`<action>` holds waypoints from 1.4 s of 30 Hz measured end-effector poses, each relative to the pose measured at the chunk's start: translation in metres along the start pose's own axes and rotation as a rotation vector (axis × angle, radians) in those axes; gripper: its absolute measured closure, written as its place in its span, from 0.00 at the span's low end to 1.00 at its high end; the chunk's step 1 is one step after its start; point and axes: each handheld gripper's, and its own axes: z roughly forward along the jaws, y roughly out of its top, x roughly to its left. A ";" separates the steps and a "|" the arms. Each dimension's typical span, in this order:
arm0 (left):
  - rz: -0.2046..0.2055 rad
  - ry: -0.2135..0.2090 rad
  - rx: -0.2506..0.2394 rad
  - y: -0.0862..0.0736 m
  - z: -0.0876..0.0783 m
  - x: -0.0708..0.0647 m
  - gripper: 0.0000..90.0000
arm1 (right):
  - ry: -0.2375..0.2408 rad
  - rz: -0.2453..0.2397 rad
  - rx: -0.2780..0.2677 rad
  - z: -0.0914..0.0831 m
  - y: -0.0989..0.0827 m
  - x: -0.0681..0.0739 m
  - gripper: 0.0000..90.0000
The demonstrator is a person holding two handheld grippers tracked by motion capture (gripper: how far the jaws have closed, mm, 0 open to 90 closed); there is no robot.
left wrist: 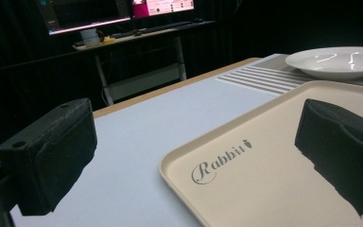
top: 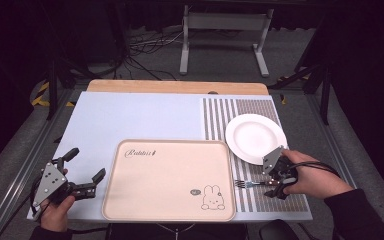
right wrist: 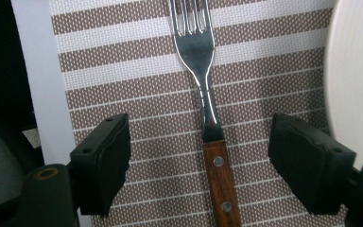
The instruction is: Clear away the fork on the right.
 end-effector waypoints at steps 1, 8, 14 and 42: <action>0.000 0.000 0.000 0.000 0.000 0.000 0.00 | 0.007 -0.001 0.001 0.001 -0.001 0.000 0.26; 0.000 -0.001 0.003 0.000 0.000 0.000 0.00 | 0.015 0.005 0.009 0.005 -0.003 -0.001 0.35; 0.001 0.000 0.003 0.000 0.000 0.000 0.01 | 0.004 -0.068 0.044 0.007 -0.004 -0.007 0.62; -0.002 -0.002 -0.003 0.000 -0.001 0.000 0.01 | 0.043 -0.122 0.127 0.013 0.000 -0.013 0.87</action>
